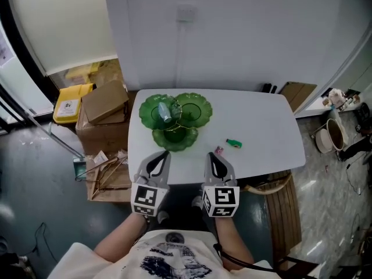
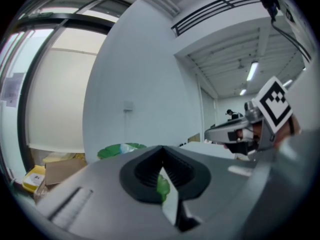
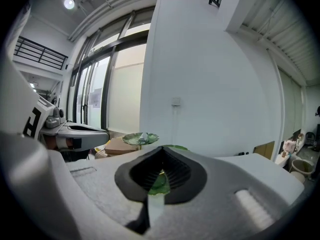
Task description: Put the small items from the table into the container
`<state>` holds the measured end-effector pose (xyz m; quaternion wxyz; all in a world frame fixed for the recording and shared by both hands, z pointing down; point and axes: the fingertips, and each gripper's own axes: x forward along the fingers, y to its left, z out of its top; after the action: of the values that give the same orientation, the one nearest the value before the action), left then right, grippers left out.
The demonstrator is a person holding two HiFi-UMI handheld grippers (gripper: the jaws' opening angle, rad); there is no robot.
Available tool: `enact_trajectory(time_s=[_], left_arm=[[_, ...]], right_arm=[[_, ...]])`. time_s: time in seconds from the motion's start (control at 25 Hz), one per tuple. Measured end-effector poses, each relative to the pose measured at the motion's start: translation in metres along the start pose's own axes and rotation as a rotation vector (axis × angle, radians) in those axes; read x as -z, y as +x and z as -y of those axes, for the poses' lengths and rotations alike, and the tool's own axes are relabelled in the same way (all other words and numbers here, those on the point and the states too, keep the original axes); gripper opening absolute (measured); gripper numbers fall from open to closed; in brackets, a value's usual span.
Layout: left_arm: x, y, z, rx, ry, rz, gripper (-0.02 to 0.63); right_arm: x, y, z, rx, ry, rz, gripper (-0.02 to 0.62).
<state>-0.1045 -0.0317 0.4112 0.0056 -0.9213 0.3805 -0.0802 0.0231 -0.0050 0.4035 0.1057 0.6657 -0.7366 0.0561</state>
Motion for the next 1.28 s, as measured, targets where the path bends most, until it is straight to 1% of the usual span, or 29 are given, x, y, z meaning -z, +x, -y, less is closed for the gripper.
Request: enact_trajectory(time_s=[0.16, 0.4, 0.56, 0.72, 0.96, 1.2, 1.28], left_arm=[[0.002, 0.035, 0.024, 0.037, -0.002, -0.012, -0.01], [0.005, 0.091, 0.058, 0.069, -0.006, -0.029, -0.009], [0.005, 0.128, 0.079, 0.079, -0.007, -0.043, -0.009], [0.004, 0.162, 0.097, 0.073, -0.011, -0.047, -0.01], [0.008, 0.201, 0.111, 0.055, -0.017, -0.06, -0.009], [0.018, 0.227, 0.123, 0.045, -0.018, -0.09, -0.01], [0.023, 0.235, 0.126, 0.041, -0.021, -0.098, -0.011]], right_arm=[[0.01, 0.002, 0.037, 0.024, 0.011, -0.015, 0.0], [0.026, 0.01, 0.097, 0.04, 0.019, -0.042, 0.0], [0.032, 0.017, 0.136, 0.037, 0.022, -0.055, 0.0], [0.039, 0.027, 0.173, 0.029, 0.027, -0.061, 0.0], [0.053, 0.045, 0.207, -0.002, 0.031, -0.079, 0.0], [0.065, 0.057, 0.231, -0.033, 0.037, -0.091, 0.0], [0.073, 0.061, 0.238, -0.049, 0.032, -0.112, 0.0]])
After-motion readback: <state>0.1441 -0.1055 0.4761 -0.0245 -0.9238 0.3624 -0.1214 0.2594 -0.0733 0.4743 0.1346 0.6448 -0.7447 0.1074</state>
